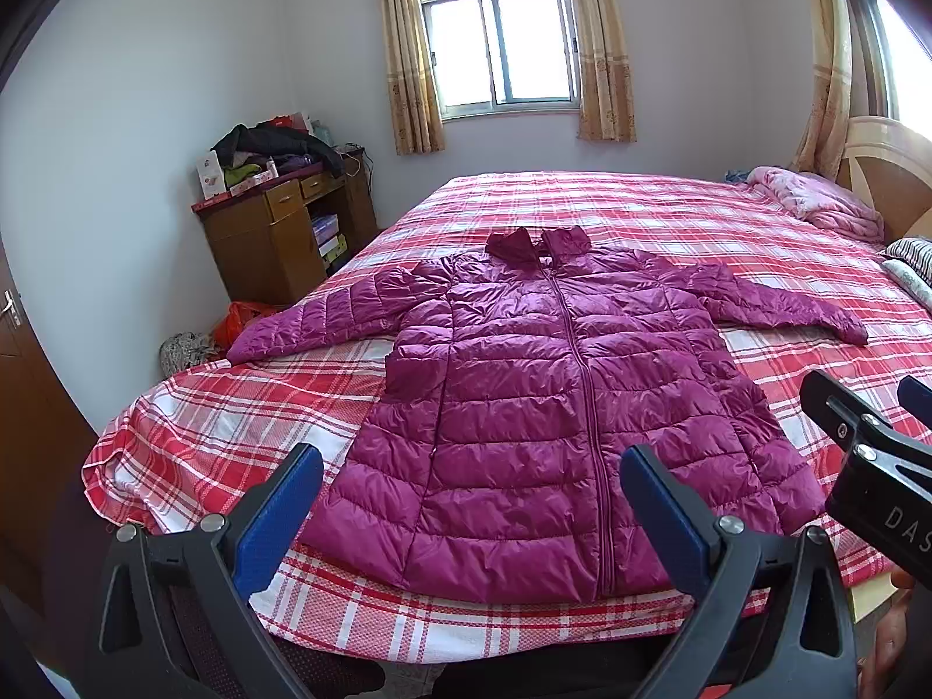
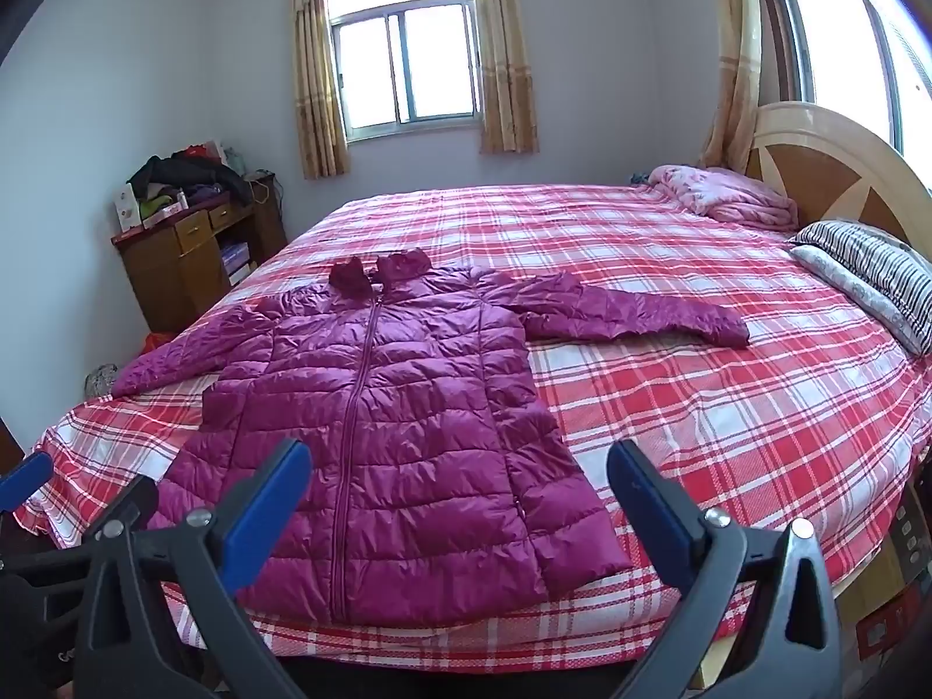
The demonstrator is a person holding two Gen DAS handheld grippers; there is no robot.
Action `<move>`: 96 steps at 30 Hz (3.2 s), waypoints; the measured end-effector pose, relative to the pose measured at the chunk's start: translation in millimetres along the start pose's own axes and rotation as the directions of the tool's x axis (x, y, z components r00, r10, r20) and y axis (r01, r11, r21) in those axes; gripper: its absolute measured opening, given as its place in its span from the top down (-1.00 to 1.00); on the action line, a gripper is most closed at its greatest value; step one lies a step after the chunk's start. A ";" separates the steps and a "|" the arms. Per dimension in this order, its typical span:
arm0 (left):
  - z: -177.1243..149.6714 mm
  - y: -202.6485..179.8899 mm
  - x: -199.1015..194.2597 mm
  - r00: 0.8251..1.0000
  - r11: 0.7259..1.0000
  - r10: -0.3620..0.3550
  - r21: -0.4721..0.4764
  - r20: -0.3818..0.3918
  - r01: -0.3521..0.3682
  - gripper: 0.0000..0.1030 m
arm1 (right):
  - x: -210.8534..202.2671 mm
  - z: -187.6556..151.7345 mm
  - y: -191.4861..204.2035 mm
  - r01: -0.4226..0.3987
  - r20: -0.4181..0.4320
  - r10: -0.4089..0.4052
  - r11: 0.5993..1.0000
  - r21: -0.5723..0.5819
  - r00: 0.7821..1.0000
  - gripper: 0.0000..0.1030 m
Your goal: Fold large clothes
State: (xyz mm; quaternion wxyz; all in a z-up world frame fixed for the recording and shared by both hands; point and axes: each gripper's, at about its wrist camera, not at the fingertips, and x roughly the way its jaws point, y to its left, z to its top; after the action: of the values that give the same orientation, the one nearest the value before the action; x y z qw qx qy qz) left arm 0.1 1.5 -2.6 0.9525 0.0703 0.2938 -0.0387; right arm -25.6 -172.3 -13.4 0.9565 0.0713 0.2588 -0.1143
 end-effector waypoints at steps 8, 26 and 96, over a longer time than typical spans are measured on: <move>-0.8 -0.7 0.3 1.000 1.000 0.001 0.002 -0.004 -0.001 -0.98 | 1.0 2.4 -0.7 -0.002 -0.005 0.002 1.000 0.002 1.000 -1.00; -1.2 0.7 2.3 1.000 1.000 0.003 -0.003 -0.009 -0.003 -0.98 | 1.3 1.2 -1.5 -0.003 -0.013 0.003 1.000 0.007 1.000 -1.00; 51.0 -7.7 187.4 0.959 0.970 -0.224 -0.132 -0.176 0.202 -0.98 | 161.4 24.6 -186.6 0.105 -0.242 0.000 0.901 0.422 0.970 -0.86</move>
State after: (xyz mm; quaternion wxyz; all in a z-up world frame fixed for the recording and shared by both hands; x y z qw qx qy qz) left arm 182.0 -20.1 -67.7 0.9128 -0.0123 0.3910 -0.1177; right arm 74.1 -386.2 -89.2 0.8758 0.2872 0.3408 -0.1851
